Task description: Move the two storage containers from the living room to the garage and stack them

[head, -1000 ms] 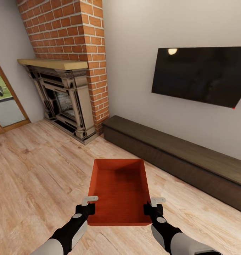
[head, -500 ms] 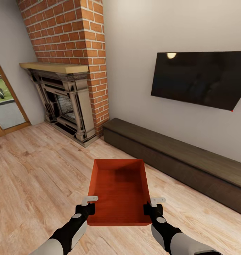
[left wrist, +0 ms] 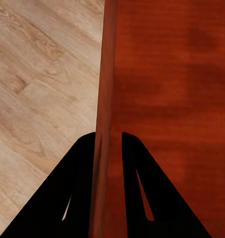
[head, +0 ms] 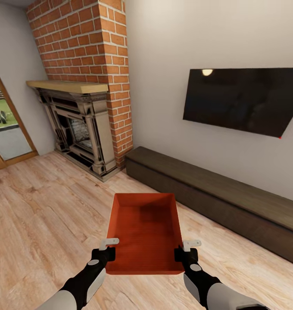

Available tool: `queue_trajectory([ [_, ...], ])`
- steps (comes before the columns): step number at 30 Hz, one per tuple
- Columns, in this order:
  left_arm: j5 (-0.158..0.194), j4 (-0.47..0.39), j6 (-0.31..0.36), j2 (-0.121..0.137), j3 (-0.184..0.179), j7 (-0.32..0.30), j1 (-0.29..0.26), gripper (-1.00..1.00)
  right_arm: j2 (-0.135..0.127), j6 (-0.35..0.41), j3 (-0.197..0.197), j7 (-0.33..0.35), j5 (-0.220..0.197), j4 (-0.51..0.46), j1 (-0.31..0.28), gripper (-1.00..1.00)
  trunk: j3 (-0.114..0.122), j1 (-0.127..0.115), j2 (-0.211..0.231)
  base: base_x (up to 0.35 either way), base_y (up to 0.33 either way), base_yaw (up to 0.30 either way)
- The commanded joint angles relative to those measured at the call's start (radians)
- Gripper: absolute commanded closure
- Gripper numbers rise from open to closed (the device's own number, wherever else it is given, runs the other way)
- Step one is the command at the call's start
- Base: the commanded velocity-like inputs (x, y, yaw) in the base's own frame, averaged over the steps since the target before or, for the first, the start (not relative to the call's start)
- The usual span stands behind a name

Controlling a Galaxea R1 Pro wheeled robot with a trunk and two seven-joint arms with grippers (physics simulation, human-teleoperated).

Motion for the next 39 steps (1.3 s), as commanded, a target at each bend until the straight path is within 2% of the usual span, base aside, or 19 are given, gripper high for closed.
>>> queue_trajectory([
  [1,0.01,0.002,-0.001,0.001,0.0,0.078,0.0,1.0,0.001,0.001,-0.05,-0.003,0.02,-0.003,-0.001,1.0,0.0,0.0,-0.001,0.0,0.0,0.0],
  [39,0.01,0.001,-0.003,0.001,0.001,0.078,0.0,1.0,0.001,0.002,-0.05,-0.003,0.019,-0.003,-0.001,1.0,0.061,0.0,-0.001,0.0,0.0,0.0],
])
